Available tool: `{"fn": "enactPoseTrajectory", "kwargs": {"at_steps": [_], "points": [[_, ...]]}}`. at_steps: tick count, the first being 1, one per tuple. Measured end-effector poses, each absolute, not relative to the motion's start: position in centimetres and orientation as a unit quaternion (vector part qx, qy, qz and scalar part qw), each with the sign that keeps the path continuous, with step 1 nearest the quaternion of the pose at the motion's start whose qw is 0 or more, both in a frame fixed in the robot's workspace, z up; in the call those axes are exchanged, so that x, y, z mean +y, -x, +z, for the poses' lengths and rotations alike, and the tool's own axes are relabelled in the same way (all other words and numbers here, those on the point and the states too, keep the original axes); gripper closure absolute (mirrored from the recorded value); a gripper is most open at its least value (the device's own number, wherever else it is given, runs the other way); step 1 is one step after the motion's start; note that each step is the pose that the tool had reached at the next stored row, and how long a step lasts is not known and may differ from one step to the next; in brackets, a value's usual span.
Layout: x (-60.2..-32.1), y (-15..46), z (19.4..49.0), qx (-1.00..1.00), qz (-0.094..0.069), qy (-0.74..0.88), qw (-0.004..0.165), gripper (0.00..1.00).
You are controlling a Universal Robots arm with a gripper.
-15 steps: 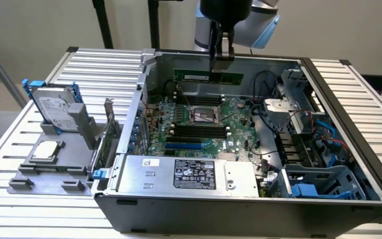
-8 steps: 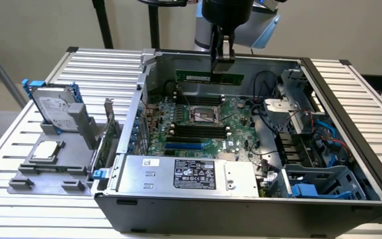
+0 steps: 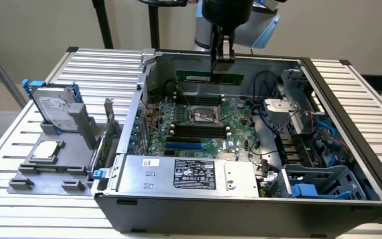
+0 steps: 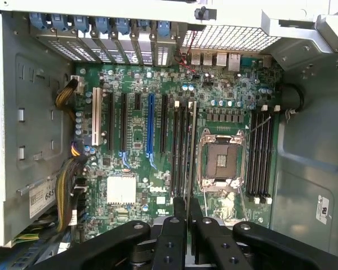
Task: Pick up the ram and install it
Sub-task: 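Insert the ram into the slot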
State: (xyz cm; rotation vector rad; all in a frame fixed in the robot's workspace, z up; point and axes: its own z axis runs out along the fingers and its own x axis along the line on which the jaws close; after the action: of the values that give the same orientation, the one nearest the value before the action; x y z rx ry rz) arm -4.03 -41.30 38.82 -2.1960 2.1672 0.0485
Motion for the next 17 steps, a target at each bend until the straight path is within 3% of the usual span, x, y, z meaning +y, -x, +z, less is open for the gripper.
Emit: {"fn": "enactPoseTrajectory", "kwargs": {"at_steps": [17], "points": [[-41.3, 4.2, 37.0, 0.702, 0.016, 0.711, 0.029, 0.86]]}}
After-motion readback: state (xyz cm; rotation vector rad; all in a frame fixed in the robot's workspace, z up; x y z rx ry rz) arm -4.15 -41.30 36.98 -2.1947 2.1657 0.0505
